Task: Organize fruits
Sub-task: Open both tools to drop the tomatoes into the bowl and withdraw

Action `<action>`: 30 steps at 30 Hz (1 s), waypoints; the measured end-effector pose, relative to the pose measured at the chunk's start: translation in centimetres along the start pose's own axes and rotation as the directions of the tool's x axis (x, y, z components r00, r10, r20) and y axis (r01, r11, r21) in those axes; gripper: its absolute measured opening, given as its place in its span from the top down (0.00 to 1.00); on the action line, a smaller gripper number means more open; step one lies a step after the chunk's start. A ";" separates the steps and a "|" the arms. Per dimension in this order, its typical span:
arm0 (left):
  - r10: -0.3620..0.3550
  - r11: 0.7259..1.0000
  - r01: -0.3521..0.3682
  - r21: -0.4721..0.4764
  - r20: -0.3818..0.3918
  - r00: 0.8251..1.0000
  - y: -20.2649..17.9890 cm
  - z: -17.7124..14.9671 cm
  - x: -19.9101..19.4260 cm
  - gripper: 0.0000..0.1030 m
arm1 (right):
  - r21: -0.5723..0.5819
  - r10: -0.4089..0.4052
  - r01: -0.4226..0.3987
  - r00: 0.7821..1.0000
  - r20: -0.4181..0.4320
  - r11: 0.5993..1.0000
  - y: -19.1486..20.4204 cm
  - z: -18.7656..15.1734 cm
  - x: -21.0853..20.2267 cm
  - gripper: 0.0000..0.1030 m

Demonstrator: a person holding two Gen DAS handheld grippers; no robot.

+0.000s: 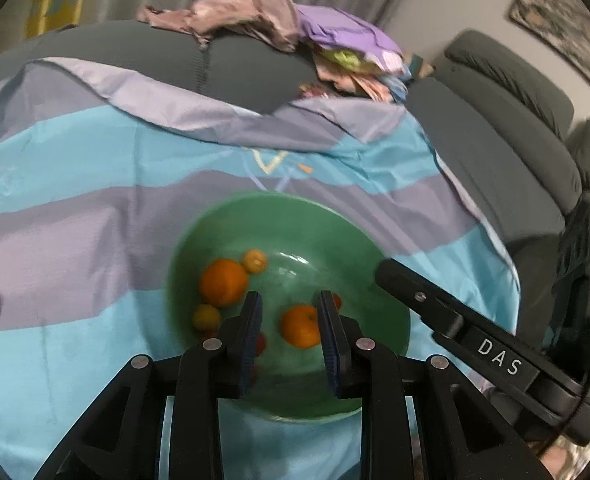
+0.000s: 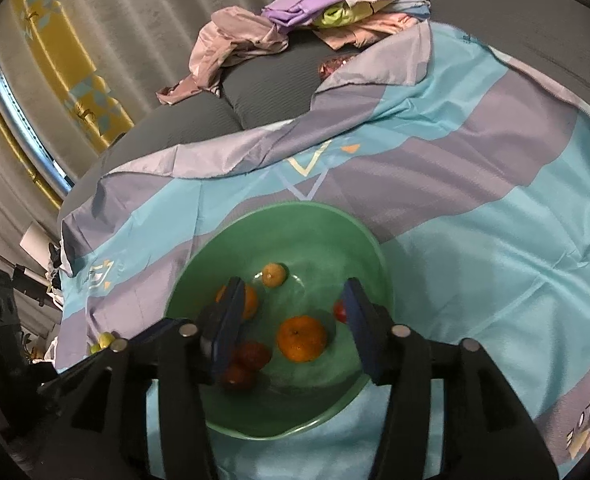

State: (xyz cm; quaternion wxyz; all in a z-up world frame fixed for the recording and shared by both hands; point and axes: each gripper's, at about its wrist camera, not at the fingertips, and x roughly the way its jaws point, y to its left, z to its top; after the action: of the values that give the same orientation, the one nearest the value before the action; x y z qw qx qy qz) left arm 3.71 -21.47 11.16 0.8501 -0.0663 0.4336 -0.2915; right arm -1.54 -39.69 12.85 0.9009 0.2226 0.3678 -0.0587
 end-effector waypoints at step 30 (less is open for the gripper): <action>0.424 0.762 -0.400 -0.509 -0.074 0.903 27.5 -3.6 -10.3 0.66 | -0.187 0.294 -0.459 0.780 -0.552 0.868 29.4 -7.4 17.1 0.39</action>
State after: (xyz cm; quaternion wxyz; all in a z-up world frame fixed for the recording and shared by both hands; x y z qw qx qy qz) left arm 8.26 7.36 6.07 0.8539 -0.1995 0.4798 0.0298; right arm 14.08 -9.13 6.92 0.7885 0.1552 0.5427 0.2442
